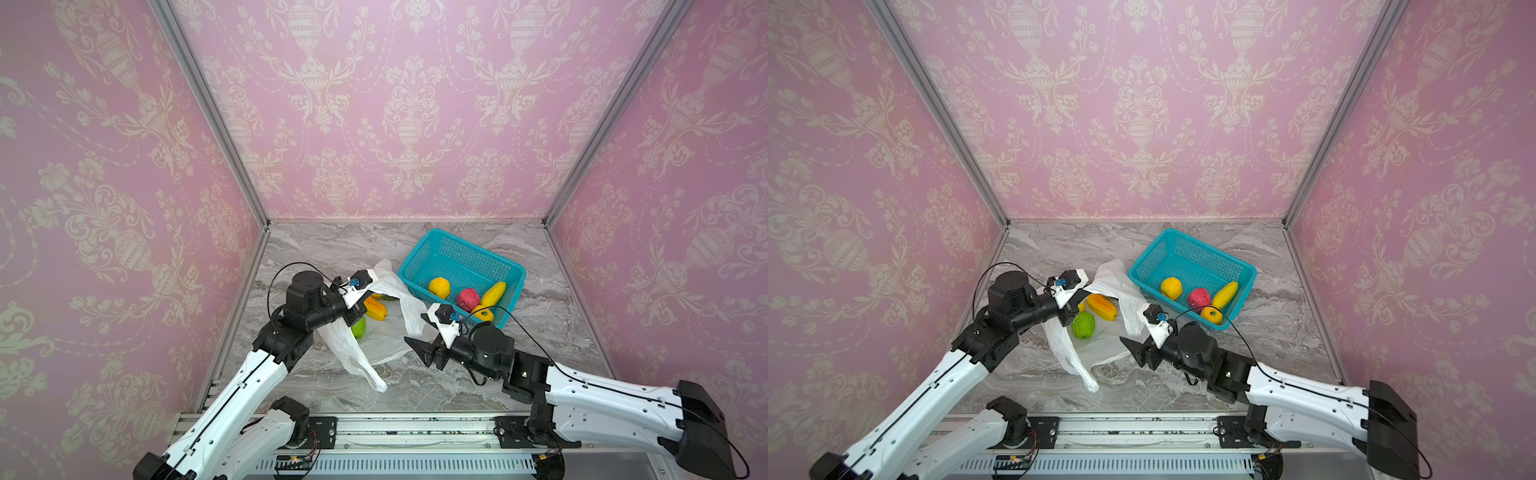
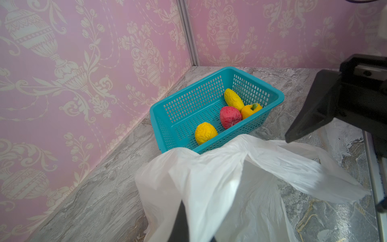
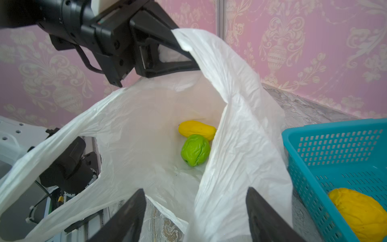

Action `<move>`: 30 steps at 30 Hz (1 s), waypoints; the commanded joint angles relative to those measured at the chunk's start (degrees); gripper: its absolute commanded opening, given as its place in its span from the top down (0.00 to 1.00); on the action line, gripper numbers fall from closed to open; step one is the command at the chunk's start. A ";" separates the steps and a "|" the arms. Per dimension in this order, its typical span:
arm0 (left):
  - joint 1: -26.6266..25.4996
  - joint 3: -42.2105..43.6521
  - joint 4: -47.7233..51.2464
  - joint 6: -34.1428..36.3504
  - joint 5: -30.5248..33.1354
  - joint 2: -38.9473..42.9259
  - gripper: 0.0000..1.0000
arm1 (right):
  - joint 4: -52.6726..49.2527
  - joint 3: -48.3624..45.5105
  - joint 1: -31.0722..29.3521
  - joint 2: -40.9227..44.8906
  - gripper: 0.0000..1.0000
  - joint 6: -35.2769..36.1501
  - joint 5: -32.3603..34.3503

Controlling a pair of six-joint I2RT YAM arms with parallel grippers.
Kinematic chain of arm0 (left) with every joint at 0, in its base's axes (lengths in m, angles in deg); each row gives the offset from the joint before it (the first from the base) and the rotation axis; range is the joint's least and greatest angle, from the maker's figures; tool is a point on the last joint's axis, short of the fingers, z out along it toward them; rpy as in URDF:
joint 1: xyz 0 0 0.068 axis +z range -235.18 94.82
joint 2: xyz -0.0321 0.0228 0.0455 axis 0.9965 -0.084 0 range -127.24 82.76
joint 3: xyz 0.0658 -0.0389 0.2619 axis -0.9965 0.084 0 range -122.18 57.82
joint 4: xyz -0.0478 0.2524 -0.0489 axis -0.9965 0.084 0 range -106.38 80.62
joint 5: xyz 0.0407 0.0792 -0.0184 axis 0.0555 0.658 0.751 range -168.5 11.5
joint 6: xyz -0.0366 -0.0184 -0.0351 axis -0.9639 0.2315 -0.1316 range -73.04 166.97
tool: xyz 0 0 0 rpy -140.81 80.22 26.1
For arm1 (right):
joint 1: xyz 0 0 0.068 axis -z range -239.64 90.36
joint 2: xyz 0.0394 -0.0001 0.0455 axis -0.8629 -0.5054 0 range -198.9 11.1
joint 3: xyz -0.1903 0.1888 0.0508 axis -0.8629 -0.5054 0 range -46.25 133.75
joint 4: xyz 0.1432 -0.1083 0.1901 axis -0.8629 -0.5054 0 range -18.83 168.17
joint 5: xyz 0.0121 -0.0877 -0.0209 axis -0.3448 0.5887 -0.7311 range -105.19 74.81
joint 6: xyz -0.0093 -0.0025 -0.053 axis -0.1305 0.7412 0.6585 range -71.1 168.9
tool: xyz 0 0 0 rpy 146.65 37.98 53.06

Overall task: Untie the knot of the plastic bag and take out the fruit
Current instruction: 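Move the right gripper back into the bag toward the green fruit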

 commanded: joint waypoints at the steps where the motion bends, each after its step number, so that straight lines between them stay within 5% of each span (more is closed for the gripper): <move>1: -0.55 -1.49 0.71 0.89 0.19 0.56 1.00 | 0.88 4.95 -2.28 -5.00 0.27 5.29 1.07; 20: -0.73 -1.53 0.86 0.89 0.16 0.70 1.00 | 8.67 23.34 -4.01 -43.41 0.63 9.06 16.65; 27: -0.82 -1.48 0.78 0.91 0.20 0.61 1.00 | 1.61 35.94 -3.71 -54.33 0.51 6.41 20.03; 30: -0.82 -1.57 0.84 0.89 0.14 0.54 1.00 | 0.70 39.05 -3.69 -57.15 0.38 4.91 20.98</move>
